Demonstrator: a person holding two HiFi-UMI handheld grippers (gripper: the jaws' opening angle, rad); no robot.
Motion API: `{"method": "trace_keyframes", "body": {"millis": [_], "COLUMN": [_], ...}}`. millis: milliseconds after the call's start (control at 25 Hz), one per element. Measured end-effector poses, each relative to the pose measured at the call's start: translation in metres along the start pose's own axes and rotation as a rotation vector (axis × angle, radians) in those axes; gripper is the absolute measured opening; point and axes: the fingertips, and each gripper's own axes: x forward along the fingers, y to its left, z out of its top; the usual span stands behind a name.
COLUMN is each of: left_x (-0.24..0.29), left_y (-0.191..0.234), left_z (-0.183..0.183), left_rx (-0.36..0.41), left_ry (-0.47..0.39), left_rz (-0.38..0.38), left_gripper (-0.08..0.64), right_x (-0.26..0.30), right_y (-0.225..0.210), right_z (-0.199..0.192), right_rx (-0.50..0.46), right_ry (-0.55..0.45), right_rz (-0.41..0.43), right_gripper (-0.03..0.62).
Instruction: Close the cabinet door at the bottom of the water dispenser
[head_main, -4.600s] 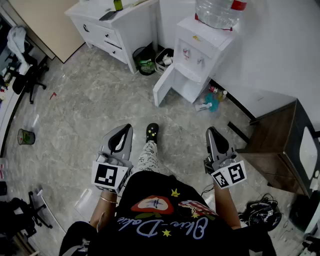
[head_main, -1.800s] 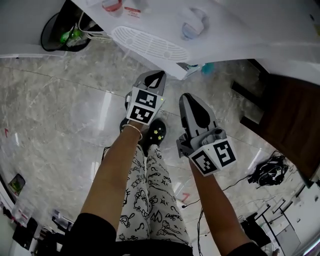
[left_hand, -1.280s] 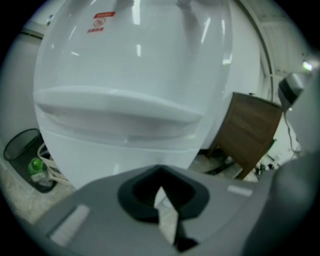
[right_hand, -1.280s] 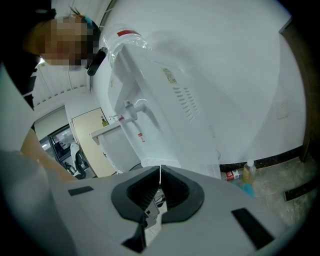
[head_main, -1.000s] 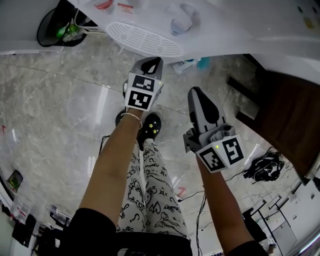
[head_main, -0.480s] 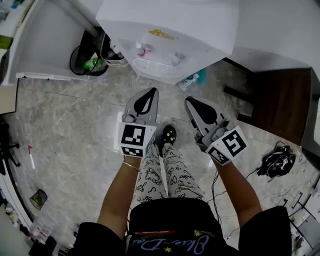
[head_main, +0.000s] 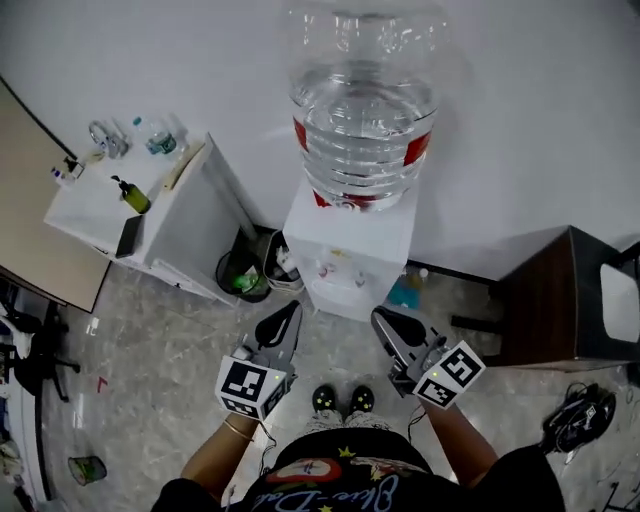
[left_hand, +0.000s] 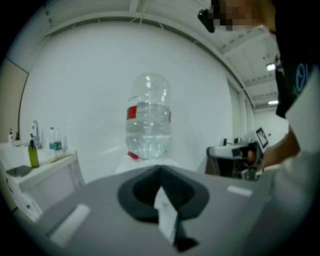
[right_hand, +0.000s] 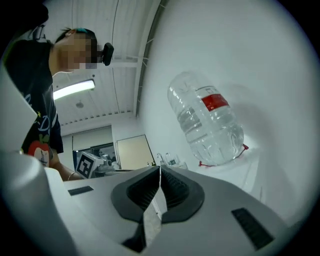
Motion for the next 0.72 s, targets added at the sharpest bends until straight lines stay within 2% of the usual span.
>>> {"method": "trace_keyframes", "body": {"millis": [120, 320, 720], "left_x": [-0.015, -0.027, -0.035], "left_y": [-0.004, -0.013, -0.008], "left_z": [0.037, 0.065, 0.061], "left_rx": [0.021, -0.021, -0.012], "left_ry": [-0.050, -0.153, -0.165], "left_rz": [0.027, 0.083, 0.108], "left_gripper": [-0.006, -0.006, -0.006], "right_x": [-0.003, -0.011, -0.004], "right_y": [0.011, 0.026, 0.047], "right_z": [0.023, 0.021, 0.023], "right_rx": [-0.036, -0.064, -0.084], "right_ry": [-0.045, -0.012, -0.001], "right_rz": [0.021, 0.053, 0.082], "right_gripper": [0.017, 0.015, 0.015]}}
